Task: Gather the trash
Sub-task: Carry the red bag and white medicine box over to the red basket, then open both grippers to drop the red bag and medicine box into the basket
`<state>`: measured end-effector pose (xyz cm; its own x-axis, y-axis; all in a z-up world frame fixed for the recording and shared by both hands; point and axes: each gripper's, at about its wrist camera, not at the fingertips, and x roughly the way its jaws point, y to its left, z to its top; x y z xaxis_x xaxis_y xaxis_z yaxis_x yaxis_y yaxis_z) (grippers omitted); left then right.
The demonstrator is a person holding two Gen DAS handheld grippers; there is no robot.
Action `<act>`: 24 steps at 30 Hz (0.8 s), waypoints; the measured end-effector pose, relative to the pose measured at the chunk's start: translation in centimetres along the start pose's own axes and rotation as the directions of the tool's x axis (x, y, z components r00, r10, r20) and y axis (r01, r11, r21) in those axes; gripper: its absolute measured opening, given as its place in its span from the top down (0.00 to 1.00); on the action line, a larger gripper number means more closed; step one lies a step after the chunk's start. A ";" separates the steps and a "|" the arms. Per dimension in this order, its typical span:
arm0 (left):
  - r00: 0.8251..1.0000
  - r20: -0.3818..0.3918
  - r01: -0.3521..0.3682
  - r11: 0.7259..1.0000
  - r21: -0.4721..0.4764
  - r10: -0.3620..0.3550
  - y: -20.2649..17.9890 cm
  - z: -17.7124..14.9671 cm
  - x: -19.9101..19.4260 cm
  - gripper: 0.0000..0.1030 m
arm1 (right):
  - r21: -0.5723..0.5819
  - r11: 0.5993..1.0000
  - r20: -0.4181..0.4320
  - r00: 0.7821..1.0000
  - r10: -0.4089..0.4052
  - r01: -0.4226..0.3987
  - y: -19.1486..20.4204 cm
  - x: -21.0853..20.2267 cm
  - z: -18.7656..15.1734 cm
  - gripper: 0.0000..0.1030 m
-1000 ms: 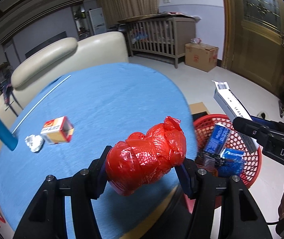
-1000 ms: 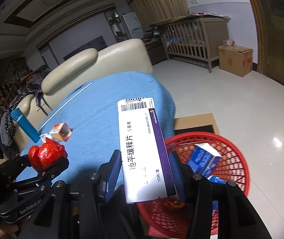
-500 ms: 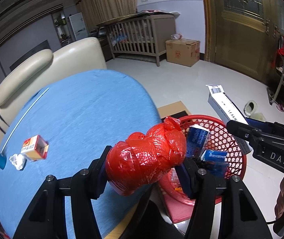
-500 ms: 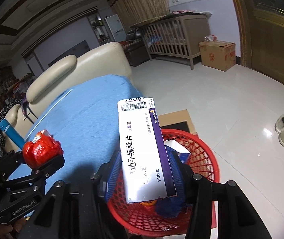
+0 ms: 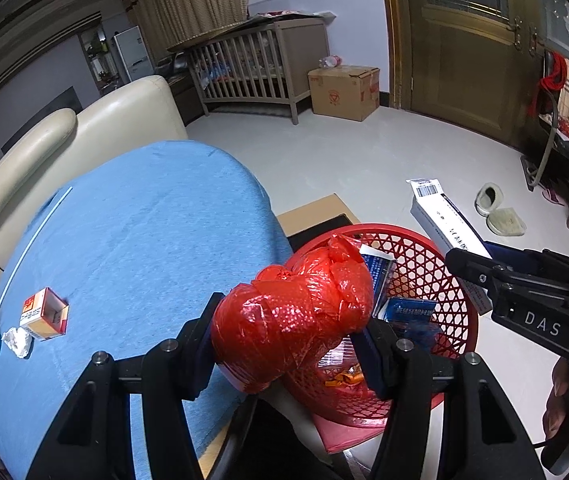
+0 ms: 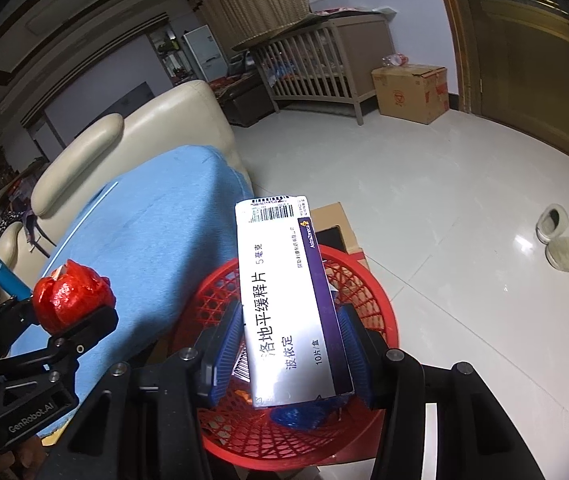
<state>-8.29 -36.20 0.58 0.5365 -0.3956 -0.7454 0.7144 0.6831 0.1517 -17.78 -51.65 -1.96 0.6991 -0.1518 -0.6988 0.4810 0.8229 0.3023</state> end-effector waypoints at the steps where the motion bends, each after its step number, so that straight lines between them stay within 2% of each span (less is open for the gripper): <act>1: 1.000 -0.002 0.002 1.000 0.002 -0.002 -0.2 0.1 0.1 0.40 | 0.006 1.000 0.002 1.000 -0.002 0.002 -0.3 0.0 0.0 0.50; 20: 0.999 -0.030 0.019 0.999 0.026 -0.019 -1.7 0.1 1.0 0.40 | 0.070 0.997 -0.069 0.997 -0.024 0.028 -2.8 2.6 -1.1 0.50; 24: 0.999 -0.031 0.024 0.999 0.033 -0.023 -2.0 0.2 1.1 0.40 | 0.067 0.998 -0.111 0.994 -0.005 0.012 -2.5 3.5 -1.2 0.43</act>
<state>-9.01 -38.10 -0.41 0.5059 -0.3915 -0.7686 0.7411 0.6532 0.1551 -17.19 -53.59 -5.95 0.6334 -0.0939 -0.7681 0.5239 0.7826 0.3363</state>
